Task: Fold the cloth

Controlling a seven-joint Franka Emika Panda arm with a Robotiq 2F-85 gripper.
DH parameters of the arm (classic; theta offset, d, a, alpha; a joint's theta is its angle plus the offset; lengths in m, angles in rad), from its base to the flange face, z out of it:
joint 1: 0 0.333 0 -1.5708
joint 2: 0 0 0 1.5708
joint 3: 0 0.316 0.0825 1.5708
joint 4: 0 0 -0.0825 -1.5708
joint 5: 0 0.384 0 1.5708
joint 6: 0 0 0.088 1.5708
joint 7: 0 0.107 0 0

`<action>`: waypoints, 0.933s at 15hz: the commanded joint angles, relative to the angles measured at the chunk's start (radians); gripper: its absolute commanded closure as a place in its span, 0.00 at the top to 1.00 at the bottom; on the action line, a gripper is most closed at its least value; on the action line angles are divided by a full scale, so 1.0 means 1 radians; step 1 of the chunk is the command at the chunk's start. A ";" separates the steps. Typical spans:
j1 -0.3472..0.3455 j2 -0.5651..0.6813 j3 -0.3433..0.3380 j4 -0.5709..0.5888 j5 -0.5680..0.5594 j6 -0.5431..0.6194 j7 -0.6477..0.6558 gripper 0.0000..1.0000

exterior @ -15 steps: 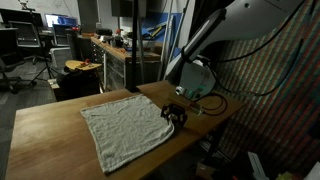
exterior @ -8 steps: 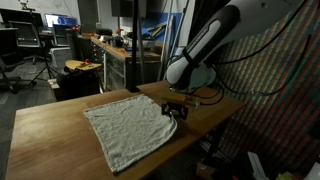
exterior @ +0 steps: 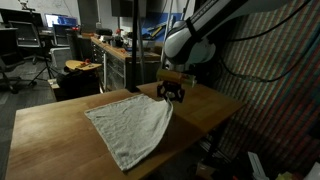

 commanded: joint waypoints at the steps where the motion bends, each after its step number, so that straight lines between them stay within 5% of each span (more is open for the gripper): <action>1: -0.030 -0.053 0.032 0.040 -0.025 -0.057 0.040 0.00; 9: -0.051 -0.083 0.065 0.098 -0.097 -0.115 0.098 0.00; 14: -0.035 -0.045 0.111 0.172 -0.278 -0.242 0.235 0.00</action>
